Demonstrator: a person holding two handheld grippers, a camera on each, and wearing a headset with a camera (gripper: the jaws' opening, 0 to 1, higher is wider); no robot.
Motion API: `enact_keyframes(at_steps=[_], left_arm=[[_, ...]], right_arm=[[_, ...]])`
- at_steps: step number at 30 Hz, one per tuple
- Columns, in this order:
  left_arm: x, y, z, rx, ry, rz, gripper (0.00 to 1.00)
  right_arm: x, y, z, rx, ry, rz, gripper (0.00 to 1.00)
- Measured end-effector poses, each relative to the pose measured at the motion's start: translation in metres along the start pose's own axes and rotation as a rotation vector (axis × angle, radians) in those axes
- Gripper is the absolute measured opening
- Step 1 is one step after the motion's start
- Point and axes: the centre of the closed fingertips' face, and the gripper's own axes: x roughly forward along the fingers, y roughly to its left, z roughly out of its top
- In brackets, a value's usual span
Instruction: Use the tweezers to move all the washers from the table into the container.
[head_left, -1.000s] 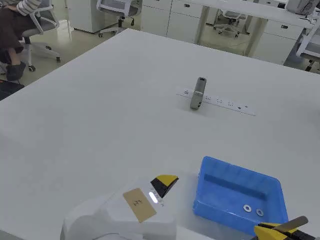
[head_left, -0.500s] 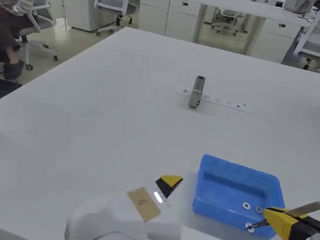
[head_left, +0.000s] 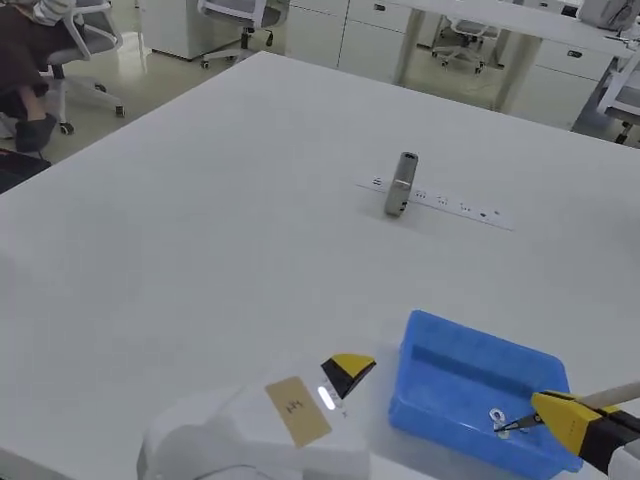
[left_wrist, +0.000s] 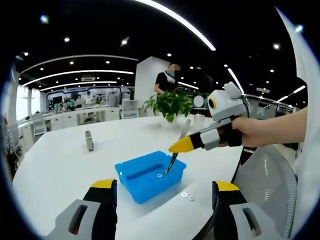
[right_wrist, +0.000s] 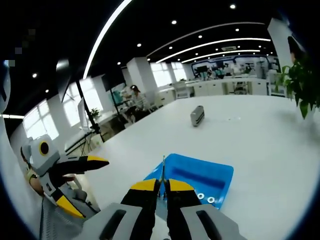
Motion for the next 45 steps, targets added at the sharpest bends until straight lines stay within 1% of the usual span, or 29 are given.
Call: enact_keyframes(at_steps=[6, 11, 18, 25, 40, 45], left_arm=[[0.0, 0.001, 0.001, -0.007, -0.006, 0.001, 0.78], [0.0, -0.001, 0.0, 0.0, -0.003, -0.006, 0.78], [0.0, -0.001, 0.0, 0.0, -0.002, -0.005, 0.78], [0.0, -0.001, 0.0, 0.004, 0.001, -0.006, 0.78], [0.0, -0.001, -0.001, 0.001, 0.005, -0.009, 0.78], [0.001, -0.002, -0.002, 0.003, 0.008, -0.011, 0.77]], right_arm=[[0.006, 0.0, 0.006, -0.002, -0.006, 0.003, 0.03], [0.01, -0.002, 0.01, -0.014, -0.002, 0.006, 0.02], [0.015, -0.009, 0.013, -0.033, 0.004, -0.002, 0.02], [0.019, -0.015, 0.01, -0.041, 0.027, -0.01, 0.02], [0.018, -0.019, 0.007, -0.042, 0.036, -0.021, 0.02], [0.021, -0.031, -0.003, -0.069, 0.078, -0.046, 0.02]])
